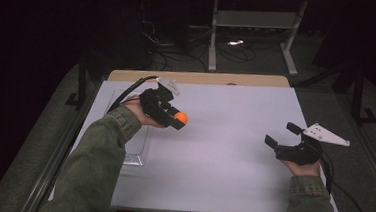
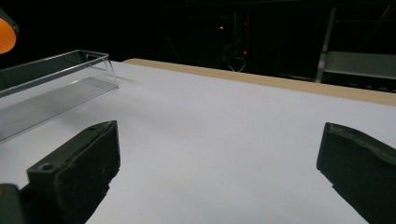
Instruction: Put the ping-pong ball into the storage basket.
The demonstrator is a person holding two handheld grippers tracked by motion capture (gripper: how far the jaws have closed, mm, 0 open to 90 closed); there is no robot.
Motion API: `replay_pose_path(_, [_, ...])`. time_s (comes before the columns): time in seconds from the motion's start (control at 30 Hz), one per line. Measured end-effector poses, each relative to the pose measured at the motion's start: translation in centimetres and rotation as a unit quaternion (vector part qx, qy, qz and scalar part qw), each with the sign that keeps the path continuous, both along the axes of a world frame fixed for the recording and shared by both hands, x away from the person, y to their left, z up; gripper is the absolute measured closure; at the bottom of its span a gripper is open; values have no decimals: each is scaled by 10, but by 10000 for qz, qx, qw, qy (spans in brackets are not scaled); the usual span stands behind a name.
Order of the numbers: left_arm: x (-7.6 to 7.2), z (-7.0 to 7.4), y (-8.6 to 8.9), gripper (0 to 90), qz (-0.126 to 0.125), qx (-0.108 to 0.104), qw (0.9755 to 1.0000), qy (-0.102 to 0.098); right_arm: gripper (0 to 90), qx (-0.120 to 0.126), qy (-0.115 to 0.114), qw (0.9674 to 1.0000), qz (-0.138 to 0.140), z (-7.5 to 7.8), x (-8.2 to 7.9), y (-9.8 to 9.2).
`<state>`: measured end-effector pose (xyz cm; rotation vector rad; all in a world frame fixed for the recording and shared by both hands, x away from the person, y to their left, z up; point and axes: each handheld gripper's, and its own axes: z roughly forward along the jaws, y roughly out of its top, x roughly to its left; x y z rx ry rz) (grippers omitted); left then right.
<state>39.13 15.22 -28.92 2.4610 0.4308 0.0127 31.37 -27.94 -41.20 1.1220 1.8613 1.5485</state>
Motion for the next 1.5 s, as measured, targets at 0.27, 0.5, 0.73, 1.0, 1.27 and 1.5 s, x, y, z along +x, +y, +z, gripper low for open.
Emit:
replay_pose_path(0.27, [-1,1,24,506,261,-47,9996,-20,0,-11,26,10000,26,0,0,1])
replay_pose_path(0.5, [-6,-4,45,506,463,12,9989,10,0,-24,33,10000,33,0,0,2])
replay_pose_path(0.73, [-10,-4,64,506,637,57,9979,31,0,-36,49,10000,23,-1,0,2])
replay_pose_path(1.0, [-13,-6,80,506,809,106,9967,42,0,-45,52,10000,23,-1,0,3])
replay_pose_path(1.27, [-16,-13,92,506,943,149,9954,109,0,-46,59,10000,19,-1,0,2])
replay_pose_path(1.5, [-18,-20,99,506,1012,178,9946,160,0,10,63,10000,21,-1,0,2])
